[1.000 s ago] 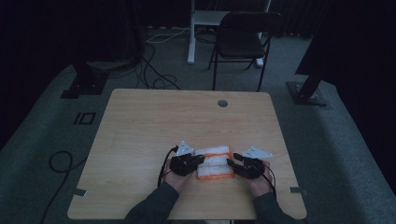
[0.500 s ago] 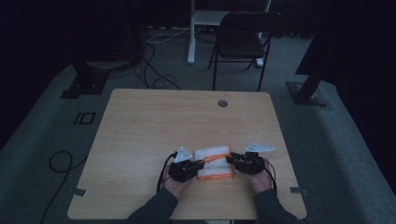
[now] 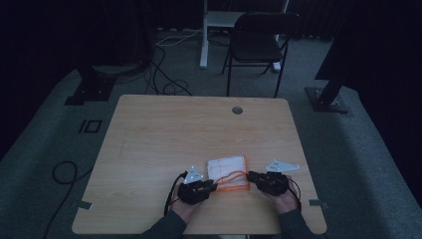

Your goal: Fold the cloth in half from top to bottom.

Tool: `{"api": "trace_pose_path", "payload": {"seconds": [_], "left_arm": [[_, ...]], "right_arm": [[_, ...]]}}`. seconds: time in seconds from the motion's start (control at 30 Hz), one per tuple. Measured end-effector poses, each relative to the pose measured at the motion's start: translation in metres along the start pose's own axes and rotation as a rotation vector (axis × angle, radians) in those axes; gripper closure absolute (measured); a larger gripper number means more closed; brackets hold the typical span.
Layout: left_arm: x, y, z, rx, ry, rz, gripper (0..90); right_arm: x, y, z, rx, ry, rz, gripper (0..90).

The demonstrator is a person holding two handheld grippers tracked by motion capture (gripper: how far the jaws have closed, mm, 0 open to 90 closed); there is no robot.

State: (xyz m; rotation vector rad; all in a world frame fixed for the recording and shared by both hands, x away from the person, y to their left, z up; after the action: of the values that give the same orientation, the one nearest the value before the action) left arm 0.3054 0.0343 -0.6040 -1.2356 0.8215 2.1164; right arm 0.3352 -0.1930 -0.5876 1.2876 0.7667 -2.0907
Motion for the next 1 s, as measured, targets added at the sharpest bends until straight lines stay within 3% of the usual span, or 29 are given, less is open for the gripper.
{"api": "trace_pose_path", "payload": {"seconds": [0.1, 0.4, 0.57, 0.73, 1.0], "left_arm": [[0.002, 0.001, 0.006, 0.000, 0.002, 0.006, 71.1], [0.004, -0.003, 0.019, -0.020, 0.019, 0.014, 69.8], [0.000, -0.007, 0.019, -0.032, 0.033, 0.016, 69.6], [0.005, -0.008, 0.015, -0.040, 0.012, 0.011, 69.7], [0.007, -0.017, 0.022, -0.074, 0.024, 0.005, 69.8]], "right_arm": [[-0.001, -0.001, 0.005, -0.002, 0.020, -0.004, 70.9], [-0.007, -0.003, 0.010, 0.014, 0.075, -0.013, 69.9], [-0.003, -0.003, 0.002, 0.025, 0.055, -0.021, 69.8], [0.002, -0.004, -0.003, 0.038, 0.032, -0.014, 69.6], [0.007, 0.008, 0.006, 0.082, 0.042, -0.030, 69.4]]}}
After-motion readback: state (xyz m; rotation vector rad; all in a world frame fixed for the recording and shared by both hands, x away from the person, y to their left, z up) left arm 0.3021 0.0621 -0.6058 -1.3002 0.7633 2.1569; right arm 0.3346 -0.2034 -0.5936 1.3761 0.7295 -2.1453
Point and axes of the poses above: each handheld gripper's, and its own axes: z roughly backward along the jaws, x roughly out of its underside, y roughly to its right, the point moved 6 cm from there along -z, roughly forward along the jaws, and after that the axes turned 10 degrees about y, right-handed, at the moved point
